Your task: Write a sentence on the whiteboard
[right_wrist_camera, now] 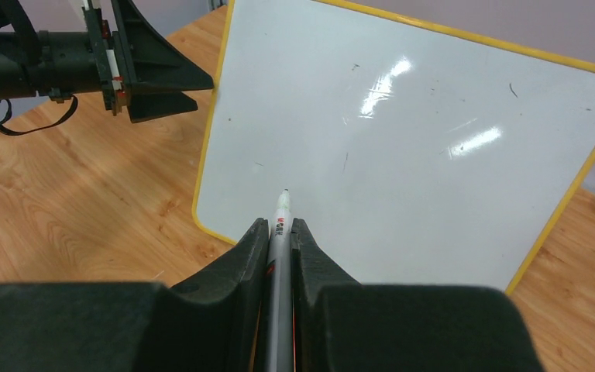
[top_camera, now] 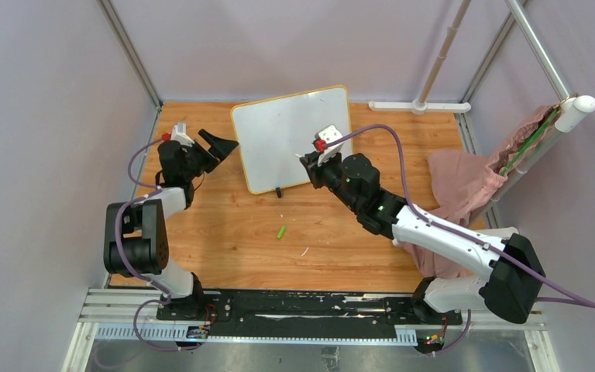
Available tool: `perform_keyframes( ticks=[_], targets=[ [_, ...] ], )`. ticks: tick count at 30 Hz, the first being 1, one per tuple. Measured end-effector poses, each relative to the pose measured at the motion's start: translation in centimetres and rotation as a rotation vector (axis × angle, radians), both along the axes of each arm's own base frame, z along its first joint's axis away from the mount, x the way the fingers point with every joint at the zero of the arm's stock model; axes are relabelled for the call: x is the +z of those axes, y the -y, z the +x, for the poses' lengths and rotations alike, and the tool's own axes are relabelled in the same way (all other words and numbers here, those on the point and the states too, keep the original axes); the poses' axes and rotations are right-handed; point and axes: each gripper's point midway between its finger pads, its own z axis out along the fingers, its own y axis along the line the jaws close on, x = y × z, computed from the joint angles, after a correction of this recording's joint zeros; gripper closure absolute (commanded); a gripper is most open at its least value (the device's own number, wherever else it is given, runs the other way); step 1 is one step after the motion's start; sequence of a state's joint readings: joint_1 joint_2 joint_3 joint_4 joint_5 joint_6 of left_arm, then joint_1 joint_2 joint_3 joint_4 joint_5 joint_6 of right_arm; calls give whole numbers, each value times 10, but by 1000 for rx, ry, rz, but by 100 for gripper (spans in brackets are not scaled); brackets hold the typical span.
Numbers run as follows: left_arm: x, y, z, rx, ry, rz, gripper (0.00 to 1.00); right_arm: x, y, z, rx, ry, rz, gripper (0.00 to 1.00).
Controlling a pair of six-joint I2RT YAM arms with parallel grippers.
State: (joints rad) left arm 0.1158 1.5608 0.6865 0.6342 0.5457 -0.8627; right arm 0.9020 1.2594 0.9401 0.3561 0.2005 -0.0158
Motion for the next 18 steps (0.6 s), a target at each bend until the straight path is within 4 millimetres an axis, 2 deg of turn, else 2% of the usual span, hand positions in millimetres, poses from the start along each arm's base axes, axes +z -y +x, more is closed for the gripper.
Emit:
perform_keyframes(
  ticks=[7,12,18],
  targets=[
    [14,-7,7,23,77,62,8,11,-8,1,27,33,23,100],
    [33,-3,18,8,209,22,12,21,-11,-2,56,66,39,100],
    [19,4,12,-27,214,-15,12,27,-11,-5,71,82,41,100]
  ],
)
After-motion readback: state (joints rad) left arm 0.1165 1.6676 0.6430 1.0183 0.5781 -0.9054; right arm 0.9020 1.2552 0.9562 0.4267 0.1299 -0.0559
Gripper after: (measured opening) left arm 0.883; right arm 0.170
